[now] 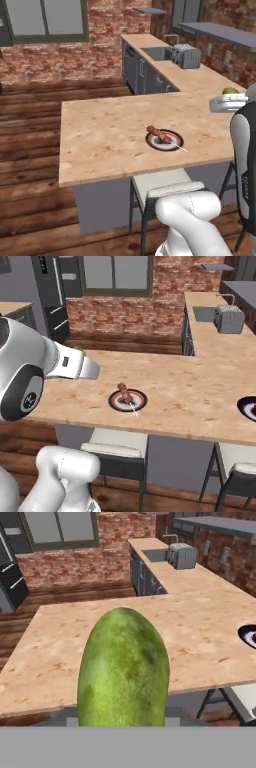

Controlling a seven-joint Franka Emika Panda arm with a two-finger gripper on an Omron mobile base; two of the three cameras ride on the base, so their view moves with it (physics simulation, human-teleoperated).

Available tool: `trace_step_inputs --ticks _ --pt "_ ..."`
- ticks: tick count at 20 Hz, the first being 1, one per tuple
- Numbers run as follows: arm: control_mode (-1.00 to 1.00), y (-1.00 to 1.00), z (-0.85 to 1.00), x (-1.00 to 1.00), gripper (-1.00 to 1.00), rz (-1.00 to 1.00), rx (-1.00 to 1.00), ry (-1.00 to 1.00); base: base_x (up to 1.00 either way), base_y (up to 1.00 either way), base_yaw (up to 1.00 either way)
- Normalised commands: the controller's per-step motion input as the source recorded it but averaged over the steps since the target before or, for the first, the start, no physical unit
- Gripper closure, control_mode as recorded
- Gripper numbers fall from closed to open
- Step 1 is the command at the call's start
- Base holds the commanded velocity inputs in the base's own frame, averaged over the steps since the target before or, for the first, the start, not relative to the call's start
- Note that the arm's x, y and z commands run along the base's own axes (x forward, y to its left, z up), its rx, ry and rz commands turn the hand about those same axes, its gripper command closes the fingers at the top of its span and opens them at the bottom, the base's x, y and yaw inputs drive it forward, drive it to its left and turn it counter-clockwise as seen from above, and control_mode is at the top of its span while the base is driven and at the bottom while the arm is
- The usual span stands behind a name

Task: Pick up the mango and banana from the fridge and place one fruit on each plate on the dining counter.

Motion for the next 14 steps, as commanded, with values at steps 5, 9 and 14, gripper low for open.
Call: trace_step_inputs --ticks 5,9,14 --pt "1.0 0.0 0.0 0.0 1.0 0.0 0.0 0.0 1.0 -0.48 0.36" --pt "1.0 0.0 0.0 0.0 1.0 0.0 0.0 0.0 0.98 -0.71 0.37" --pt "1.0 0.0 0.0 0.0 1.0 0.0 0.0 0.0 0.71 -0.25 0.19"
